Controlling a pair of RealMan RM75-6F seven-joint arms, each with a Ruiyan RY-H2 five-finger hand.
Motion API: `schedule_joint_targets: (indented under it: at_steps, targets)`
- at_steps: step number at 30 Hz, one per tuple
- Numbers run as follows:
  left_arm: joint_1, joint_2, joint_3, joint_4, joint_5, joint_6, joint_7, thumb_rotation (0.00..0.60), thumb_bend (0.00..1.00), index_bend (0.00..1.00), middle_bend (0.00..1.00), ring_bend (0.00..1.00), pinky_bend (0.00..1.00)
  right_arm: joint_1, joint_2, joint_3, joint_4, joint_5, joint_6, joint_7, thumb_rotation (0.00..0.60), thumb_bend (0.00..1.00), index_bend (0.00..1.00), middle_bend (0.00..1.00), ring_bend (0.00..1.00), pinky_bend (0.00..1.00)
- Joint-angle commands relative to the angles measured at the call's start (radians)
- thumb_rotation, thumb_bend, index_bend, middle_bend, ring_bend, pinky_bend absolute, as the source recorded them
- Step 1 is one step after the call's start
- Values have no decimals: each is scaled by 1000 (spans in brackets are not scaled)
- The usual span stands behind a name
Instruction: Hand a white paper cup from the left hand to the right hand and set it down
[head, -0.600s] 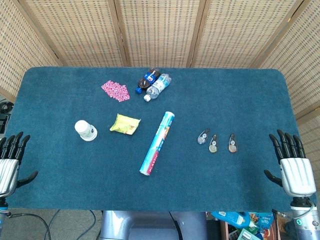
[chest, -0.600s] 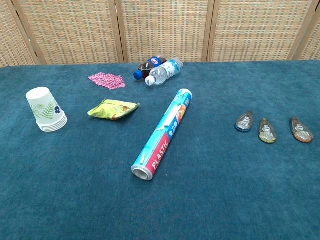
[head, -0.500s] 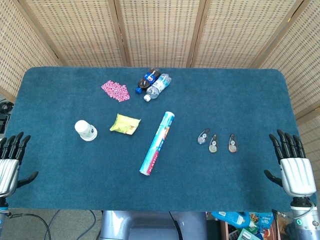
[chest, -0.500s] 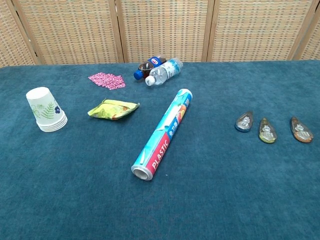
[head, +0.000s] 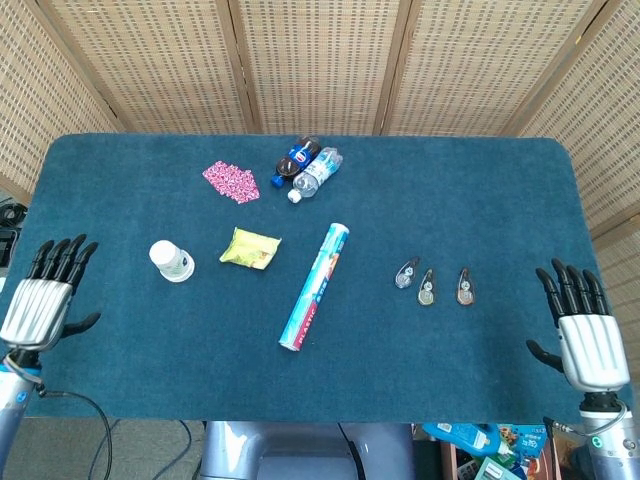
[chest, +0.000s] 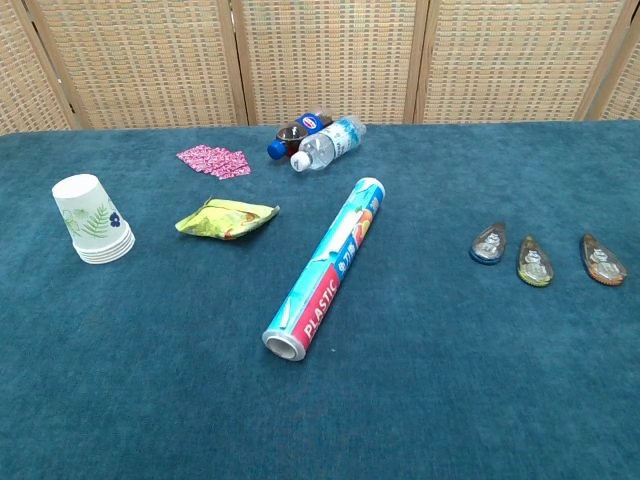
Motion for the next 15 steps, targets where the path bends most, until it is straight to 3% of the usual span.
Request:
schedule_joint_targets:
  at_steps: [1,7,15]
  targets:
    - [-152,-71,-50,163,-2,-168,-57,600,191,0,0,13,84,10,-8,2,6,17,-21,-12,600,0,0,0,0,0]
    - [-247,-149,-39,283,13,-263,-70,600,191,1,46,106,197,19,-18,8,18,48,-44,-23,600,0,0,0,0,0]
    - [-304,-221,-37,382,-35,-332,-43,600,192,74,96,140,245,25,-20,12,27,74,-59,-22,600,0,0,0,0,0]
